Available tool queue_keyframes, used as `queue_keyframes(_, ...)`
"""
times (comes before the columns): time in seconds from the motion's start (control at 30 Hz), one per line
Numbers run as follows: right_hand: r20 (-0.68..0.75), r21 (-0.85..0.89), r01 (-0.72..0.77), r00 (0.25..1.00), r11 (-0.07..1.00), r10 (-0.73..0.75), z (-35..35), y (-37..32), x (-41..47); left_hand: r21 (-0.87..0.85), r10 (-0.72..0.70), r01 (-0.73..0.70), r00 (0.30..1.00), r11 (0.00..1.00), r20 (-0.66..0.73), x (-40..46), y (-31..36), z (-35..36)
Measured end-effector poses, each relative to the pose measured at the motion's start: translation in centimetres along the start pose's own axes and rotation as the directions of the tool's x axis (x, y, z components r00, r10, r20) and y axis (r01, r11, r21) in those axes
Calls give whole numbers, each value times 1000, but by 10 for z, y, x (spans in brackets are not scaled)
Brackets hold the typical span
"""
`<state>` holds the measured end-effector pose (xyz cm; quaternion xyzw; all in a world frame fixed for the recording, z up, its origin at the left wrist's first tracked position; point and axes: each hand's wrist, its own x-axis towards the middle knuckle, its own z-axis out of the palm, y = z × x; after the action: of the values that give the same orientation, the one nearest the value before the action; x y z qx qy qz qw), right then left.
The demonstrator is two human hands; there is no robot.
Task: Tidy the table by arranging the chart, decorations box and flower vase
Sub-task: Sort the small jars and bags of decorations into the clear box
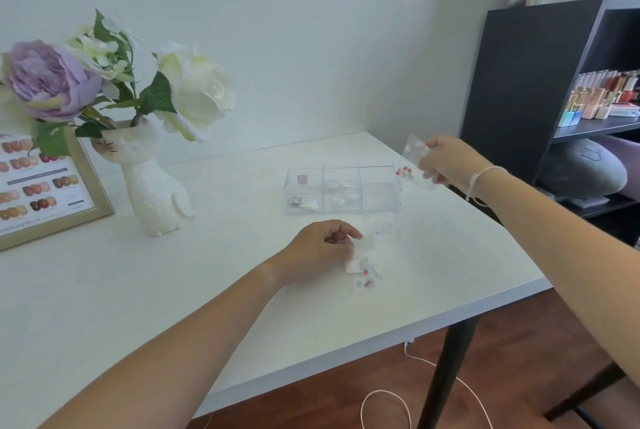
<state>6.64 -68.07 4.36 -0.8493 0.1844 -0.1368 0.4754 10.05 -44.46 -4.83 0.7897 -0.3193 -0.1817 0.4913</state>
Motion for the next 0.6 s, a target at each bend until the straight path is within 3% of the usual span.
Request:
queue_keyframes(0.17, -61, 61, 33, 998, 998, -29, 22, -12, 23, -137, -18, 18, 1000, 990, -3, -1, -3, -6)
queue_keyframes(0.3, -58, -26, 60, 996, 998, -61, 41, -11, 40, -199, -25, 21, 999, 980, -20, -1, -8, -13)
queue_keyframes(0.6, 146, -329, 50, 989, 943, -1, 56, -10, 58, -277, -43, 34, 999, 960, -25, 1, -12, -24)
